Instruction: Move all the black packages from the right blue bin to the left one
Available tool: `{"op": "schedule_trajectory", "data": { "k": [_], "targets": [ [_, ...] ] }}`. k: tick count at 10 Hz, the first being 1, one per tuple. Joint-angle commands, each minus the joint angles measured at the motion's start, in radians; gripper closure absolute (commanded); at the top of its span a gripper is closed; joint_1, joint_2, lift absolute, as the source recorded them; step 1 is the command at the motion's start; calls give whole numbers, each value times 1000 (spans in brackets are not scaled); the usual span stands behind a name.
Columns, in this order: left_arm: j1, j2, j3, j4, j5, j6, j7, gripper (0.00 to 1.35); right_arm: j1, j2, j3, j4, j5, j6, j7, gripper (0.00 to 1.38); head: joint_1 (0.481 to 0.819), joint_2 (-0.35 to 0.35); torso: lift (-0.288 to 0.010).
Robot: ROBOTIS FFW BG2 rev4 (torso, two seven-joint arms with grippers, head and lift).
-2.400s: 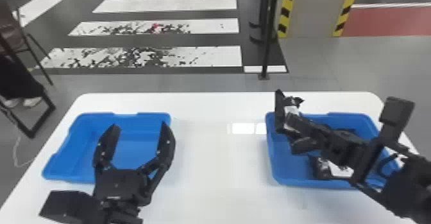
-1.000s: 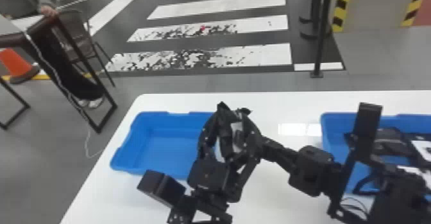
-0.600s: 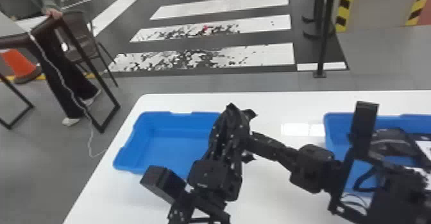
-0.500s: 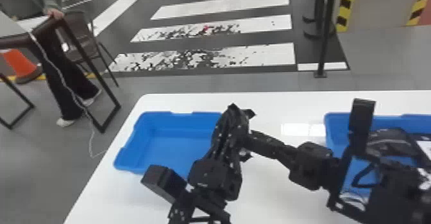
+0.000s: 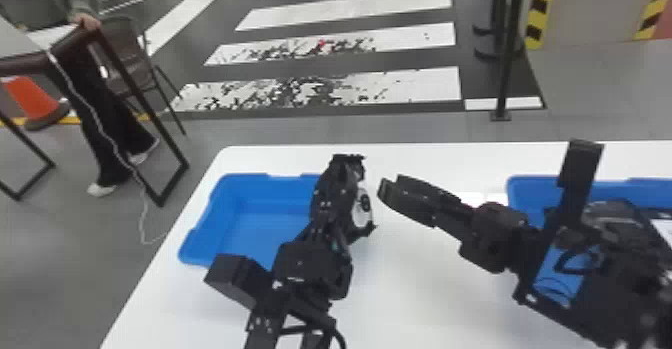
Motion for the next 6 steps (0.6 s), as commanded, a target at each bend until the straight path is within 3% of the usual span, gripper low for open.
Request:
{"op": "schedule_trajectory", "data": {
  "k": [1,4,5,6],
  "targets": [
    [-86,-18,83,143,-76,-42,12,1211,35,8,-43,3,2,-24,2,91,695,303,-132],
    [-280,-53,295,485,-389,-118,89,1210,87,12,-118,-15,12,-41,2,125,695,350,-132],
    [-302,-52,319,521,-409,-89,118,1030,99,12,-140,-29,34,-36,2,122,695,350,-132],
    [-295,-50,319,519,-373,-108,111,449,123,21,-204,-76,108,35,-1,122,695,350,-132]
  ]
}}
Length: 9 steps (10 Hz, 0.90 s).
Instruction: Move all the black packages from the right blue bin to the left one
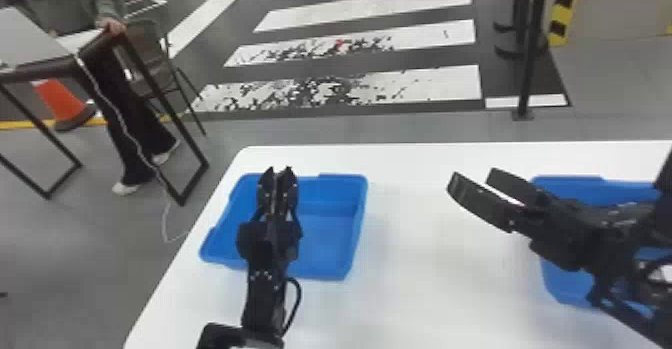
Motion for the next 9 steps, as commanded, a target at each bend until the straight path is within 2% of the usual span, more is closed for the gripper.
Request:
{"op": "schedule_trajectory", "data": {
  "k": [1,2,3,5,6,7,9],
  "targets": [
    [19,0,-6,2,68,-74,-28,32,52,24,-137,-107,186,131,-29,121,695,350,-132],
    [41,-2,-40,-28,150,-104,-65,88,98,40,-223,-188,266,242,-88,121,695,350,-132],
    [97,0,-74,-126,188,-60,-83,160,113,52,-293,-225,332,330,-121,119,695,318,-132],
    [225,4,-103,-335,216,53,-132,154,113,69,-393,-279,468,514,-190,117,695,182,-132],
    [294,4,-103,-438,244,124,-173,154,98,78,-413,-247,551,524,-215,119,695,118,-132],
    [367,7,-105,-541,262,223,-213,154,66,80,-421,-178,579,524,-218,119,695,84,-132],
    [414,7,-155,-578,294,274,-235,154,20,84,-421,-68,585,529,-220,124,695,-16,-132]
  ]
}}
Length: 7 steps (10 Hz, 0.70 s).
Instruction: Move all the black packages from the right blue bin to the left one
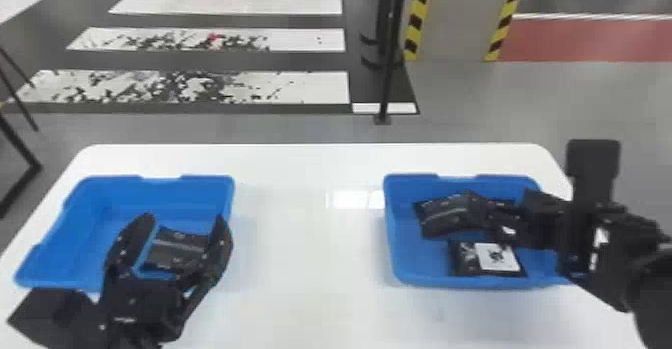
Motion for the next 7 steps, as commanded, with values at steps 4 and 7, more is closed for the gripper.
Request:
{"op": "schedule_trajectory", "data": {
  "k": [4,7],
  "targets": [
    [-5,8,-50,-1,2,55,-4,154,-152,5,58,297,-14,-63,2,127,695,-89,-132],
    [-10,9,-54,-1,0,59,-4,154,-149,7,66,297,-54,-14,11,128,695,-81,-132]
  ]
}}
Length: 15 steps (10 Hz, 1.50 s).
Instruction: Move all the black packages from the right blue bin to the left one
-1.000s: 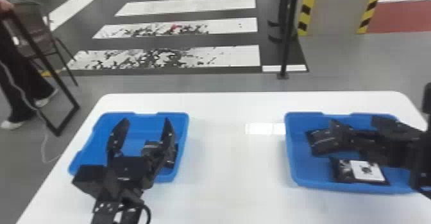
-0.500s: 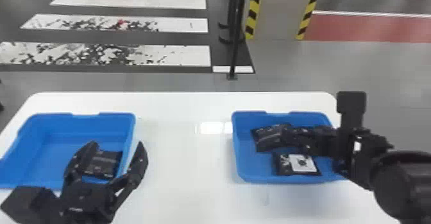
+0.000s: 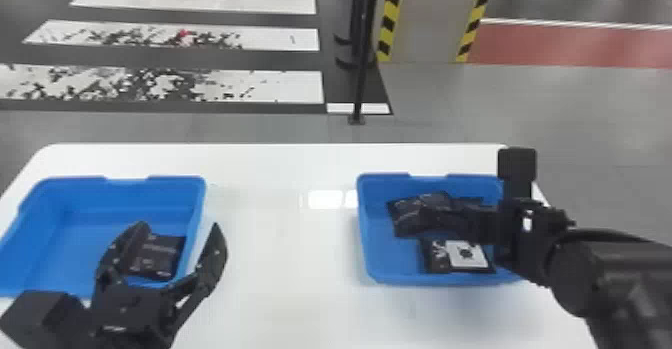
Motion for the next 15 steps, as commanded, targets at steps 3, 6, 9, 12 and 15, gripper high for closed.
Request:
{"op": "schedule_trajectory", "data": {
  "k": [3,6,9,12,15],
  "targets": [
    [-2,1,-3,0,0,8,0,154,47,2,24,-280,-59,348,-170,128,695,-63,-132],
    [-2,1,-1,2,-4,-2,0,154,-12,-1,24,-263,-65,520,-233,128,695,-62,-132],
    [-2,1,-1,5,-10,-9,0,157,-39,-1,24,-202,-77,557,-262,128,695,-76,-132],
    [-5,1,-1,7,-18,-14,0,160,-57,-1,24,-165,-117,601,-280,128,695,-81,-132],
    [-7,1,-1,17,-18,-26,0,160,-59,-1,0,-148,-107,609,-291,128,695,-85,-132]
  ]
}}
